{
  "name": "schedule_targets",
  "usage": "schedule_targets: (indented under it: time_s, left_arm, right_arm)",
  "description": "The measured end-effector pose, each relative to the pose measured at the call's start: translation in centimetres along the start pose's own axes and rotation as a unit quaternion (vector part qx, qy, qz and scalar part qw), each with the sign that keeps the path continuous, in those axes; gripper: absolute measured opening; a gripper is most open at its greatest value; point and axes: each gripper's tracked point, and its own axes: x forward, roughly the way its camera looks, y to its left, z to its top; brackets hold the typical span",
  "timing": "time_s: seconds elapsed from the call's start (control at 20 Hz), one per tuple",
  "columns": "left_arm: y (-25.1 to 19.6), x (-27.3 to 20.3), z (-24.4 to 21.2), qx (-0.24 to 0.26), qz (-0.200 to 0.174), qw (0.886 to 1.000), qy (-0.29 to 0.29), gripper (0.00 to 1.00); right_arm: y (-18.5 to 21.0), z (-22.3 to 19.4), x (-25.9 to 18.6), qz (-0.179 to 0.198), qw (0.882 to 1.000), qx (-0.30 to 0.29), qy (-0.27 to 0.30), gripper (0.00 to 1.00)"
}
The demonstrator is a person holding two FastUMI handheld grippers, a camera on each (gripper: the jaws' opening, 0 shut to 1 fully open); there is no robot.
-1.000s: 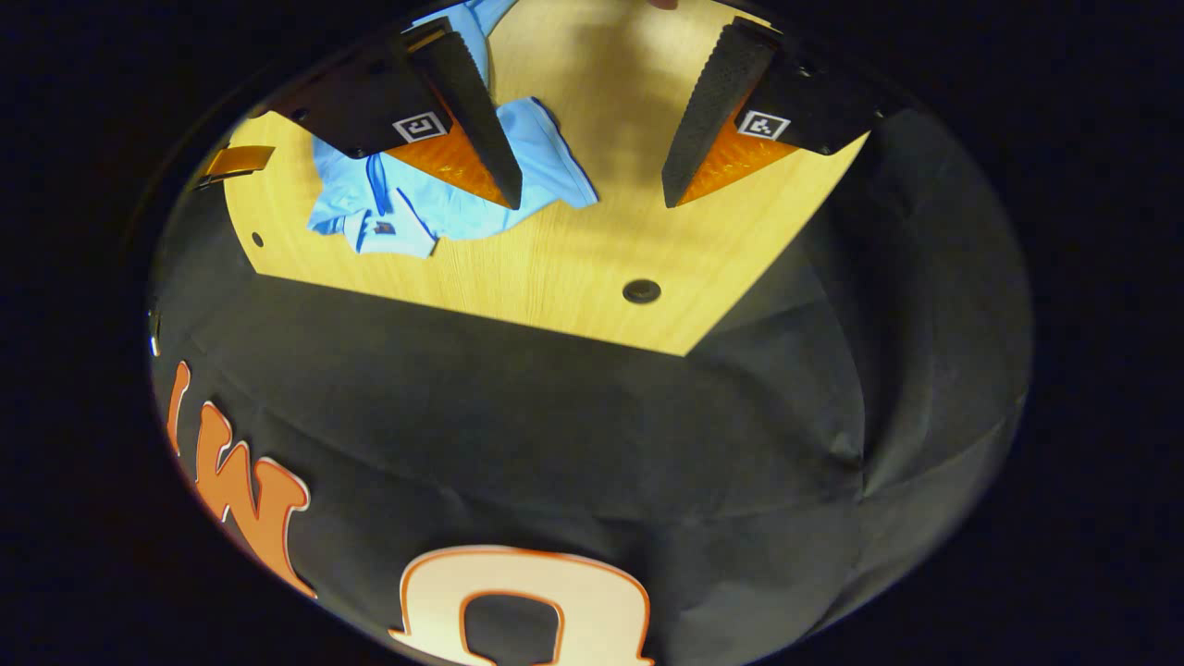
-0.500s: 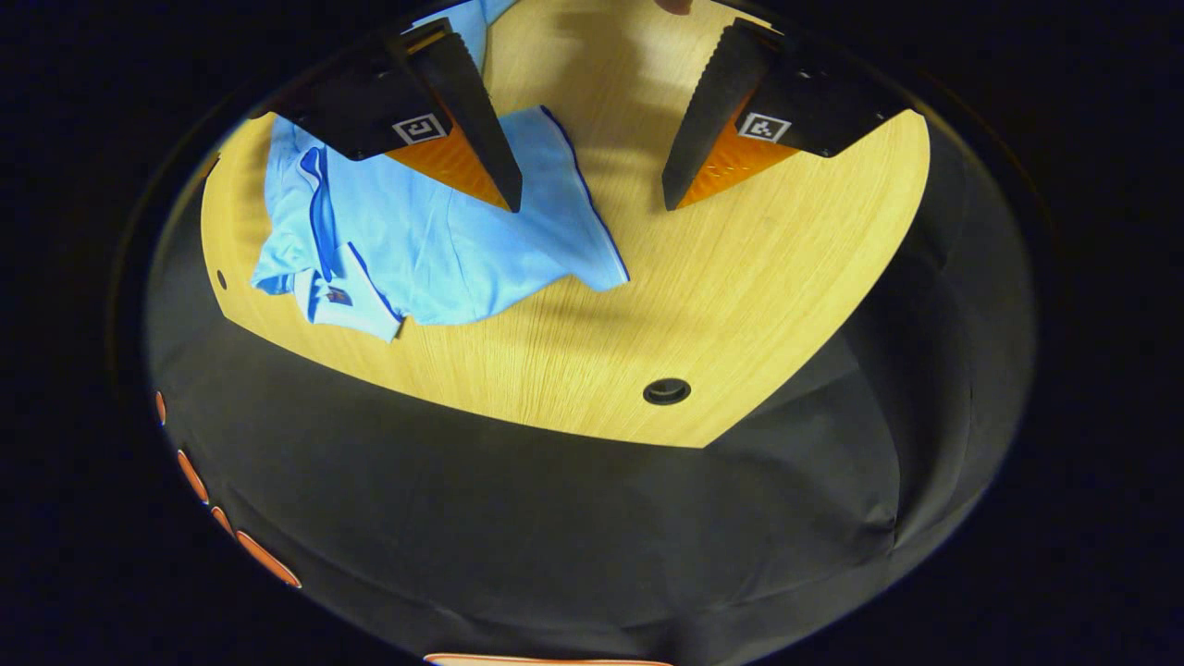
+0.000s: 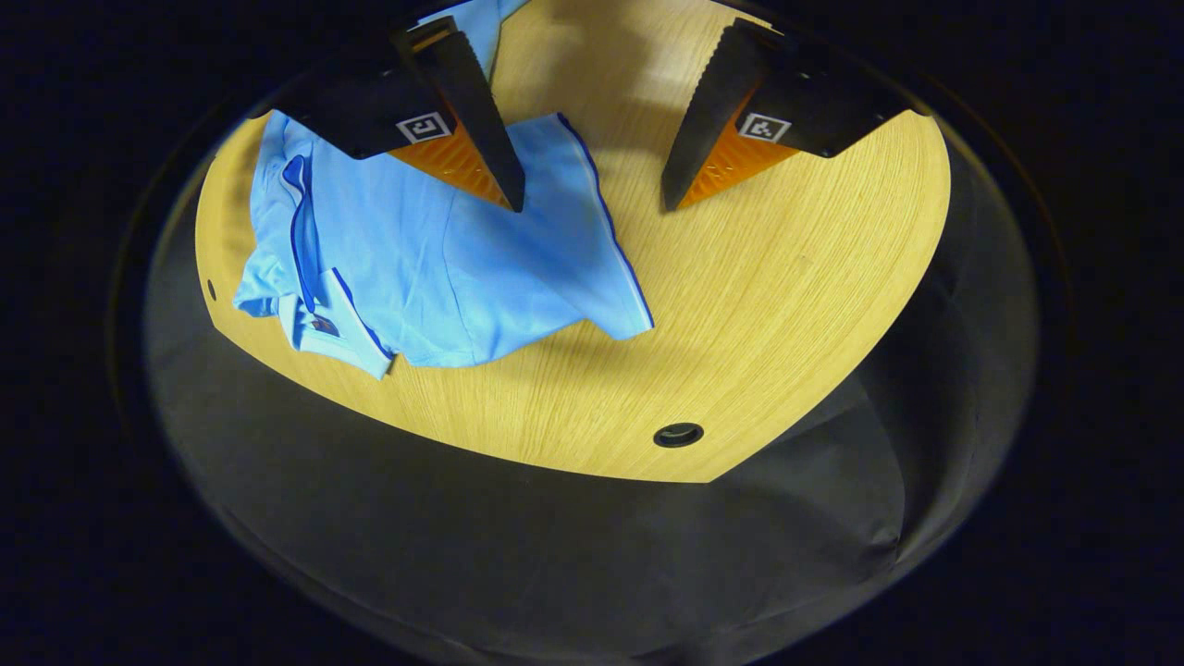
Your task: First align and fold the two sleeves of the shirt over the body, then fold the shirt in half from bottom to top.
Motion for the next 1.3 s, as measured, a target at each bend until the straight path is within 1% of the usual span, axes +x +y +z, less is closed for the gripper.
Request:
schedule_targets:
  time_s: [0.05,0.1,0.2,0.25,0.3,0.35,0.4,0.45,0.55,0.6,0.75,0.85,0.9,1.1,1.2,1.3]
  left_arm:
    - [0.3,0.0,-0.2,0.013,0.009,1.000,0.005,0.99]
    - [0.0,0.0,0.0,0.016,0.003,1.000,0.001,0.91]
    - [-0.7,-0.1,-0.1,0.016,-0.004,1.000,-0.002,0.59]
    - [-1.2,0.2,-0.1,0.008,-0.017,1.000,-0.005,0.43]
    - [-1.6,0.3,0.2,-0.010,-0.028,1.000,-0.009,0.30]
    - [-1.9,0.2,0.4,-0.041,-0.041,0.998,-0.023,0.17]
    - [-2.4,0.4,0.7,-0.071,-0.061,0.995,-0.030,0.10]
    - [-2.1,0.3,0.7,-0.076,-0.068,0.994,-0.032,0.04]
    - [-1.9,0.2,0.3,-0.040,-0.061,0.997,-0.023,0.04]
    - [-2.2,-0.3,0.5,-0.027,-0.064,0.997,-0.021,0.04]
    - [-4.4,-2.0,2.4,-0.006,-0.076,0.996,-0.049,0.04]
    - [-6.0,-3.6,3.1,0.014,-0.087,0.995,-0.055,0.02]
    - [-6.8,-4.5,3.6,0.021,-0.093,0.994,-0.059,0.04]
    - [-10.7,-7.2,4.9,0.038,-0.125,0.989,-0.068,0.04]
    - [-13.1,-8.3,5.0,0.026,-0.148,0.987,-0.063,0.04]
    - [-14.5,-8.7,5.4,0.039,-0.152,0.985,-0.069,0.04]
  right_arm:
    - [0.1,0.0,-0.1,0.003,1.000,0.002,-0.001,0.99]
    - [0.1,-0.1,-0.1,0.004,1.000,0.005,-0.002,0.99]
    - [0.1,-0.2,0.0,0.005,1.000,0.007,-0.002,0.99]
    - [0.1,-0.4,0.1,0.004,1.000,0.006,-0.001,0.98]
    - [0.0,-0.5,0.1,0.002,1.000,0.004,-0.002,0.99]
    - [0.0,-0.6,0.2,0.000,1.000,0.002,-0.002,0.99]
    - [0.0,-0.7,0.3,0.000,1.000,0.002,-0.003,0.99]
    - [-0.1,-0.8,0.2,0.000,1.000,0.004,-0.003,0.99]
    - [0.0,-1.1,0.0,0.001,1.000,0.007,-0.003,0.99]
    - [-0.1,-1.1,-0.1,0.000,1.000,0.007,-0.003,0.99]
    - [-0.4,-1.1,-0.7,0.001,1.000,0.009,-0.006,0.99]
    - [-0.7,-1.0,-1.0,0.002,1.000,0.009,-0.009,0.99]
    - [-0.7,-1.2,-0.7,0.001,1.000,0.008,-0.011,0.99]
    - [-1.6,-1.1,-1.1,0.001,1.000,0.015,-0.016,0.99]
    - [-2.3,-1.0,-2.1,0.003,1.000,0.018,-0.018,0.99]
    - [-3.1,-0.9,-2.5,0.004,1.000,0.020,-0.020,0.99]
